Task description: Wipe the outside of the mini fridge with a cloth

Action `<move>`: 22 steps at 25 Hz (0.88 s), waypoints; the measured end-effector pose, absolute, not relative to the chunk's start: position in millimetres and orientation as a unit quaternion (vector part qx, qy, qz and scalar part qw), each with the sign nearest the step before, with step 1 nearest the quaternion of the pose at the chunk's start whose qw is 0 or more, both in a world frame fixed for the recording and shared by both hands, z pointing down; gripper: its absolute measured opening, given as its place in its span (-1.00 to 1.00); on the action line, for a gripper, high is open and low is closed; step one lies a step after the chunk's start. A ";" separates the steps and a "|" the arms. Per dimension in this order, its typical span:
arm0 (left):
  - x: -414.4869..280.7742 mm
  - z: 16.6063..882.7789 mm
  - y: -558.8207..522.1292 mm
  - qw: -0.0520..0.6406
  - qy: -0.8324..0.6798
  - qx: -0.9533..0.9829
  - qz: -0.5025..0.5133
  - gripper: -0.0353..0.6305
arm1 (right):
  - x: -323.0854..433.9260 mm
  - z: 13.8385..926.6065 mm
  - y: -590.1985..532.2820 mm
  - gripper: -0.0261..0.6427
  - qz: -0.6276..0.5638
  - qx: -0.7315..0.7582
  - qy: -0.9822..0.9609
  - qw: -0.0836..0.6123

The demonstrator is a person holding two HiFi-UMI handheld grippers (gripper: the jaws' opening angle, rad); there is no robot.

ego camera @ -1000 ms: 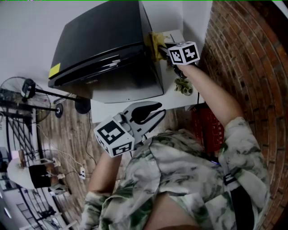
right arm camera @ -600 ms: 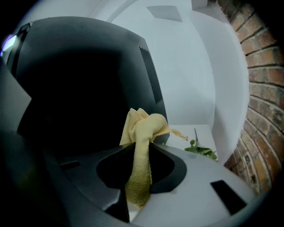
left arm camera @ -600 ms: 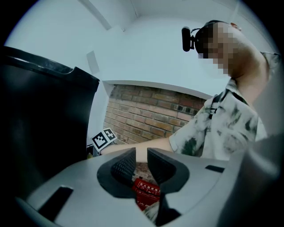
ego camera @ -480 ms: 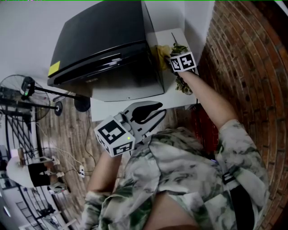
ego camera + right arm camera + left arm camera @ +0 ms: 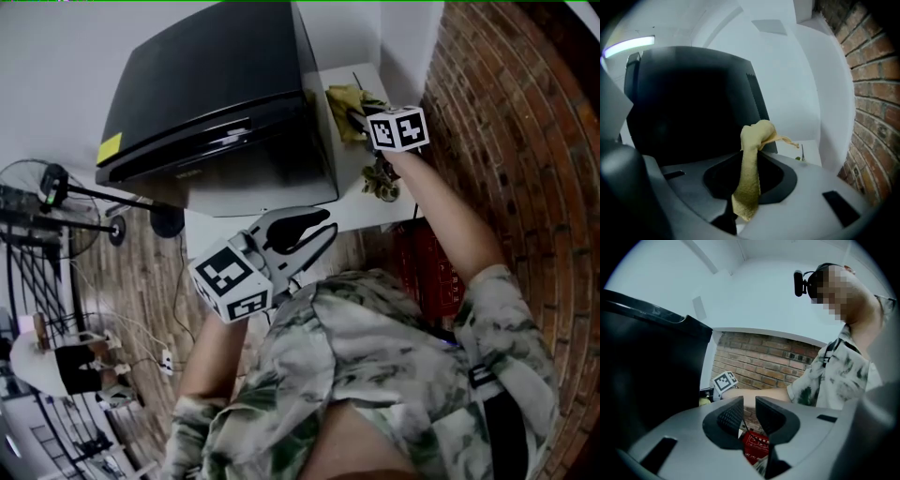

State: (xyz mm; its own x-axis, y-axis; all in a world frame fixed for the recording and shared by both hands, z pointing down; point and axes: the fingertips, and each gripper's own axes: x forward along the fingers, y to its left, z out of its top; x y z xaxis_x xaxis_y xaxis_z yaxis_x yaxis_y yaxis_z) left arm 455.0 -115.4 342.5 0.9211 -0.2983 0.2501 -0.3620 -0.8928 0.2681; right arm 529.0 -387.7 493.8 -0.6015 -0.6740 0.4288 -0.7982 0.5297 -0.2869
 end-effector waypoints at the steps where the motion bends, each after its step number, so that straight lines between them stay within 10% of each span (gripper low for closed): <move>1: 455.9 342.5 -116.0 0.157 -0.169 0.968 0.101 -0.65 | 531.3 479.1 -383.9 -0.66 0.227 0.424 -0.868 0.125; 22: 480.4 349.2 -115.4 0.164 -0.131 0.973 0.099 -0.65 | 504.8 347.7 -299.9 -0.66 0.221 0.344 -0.912 0.013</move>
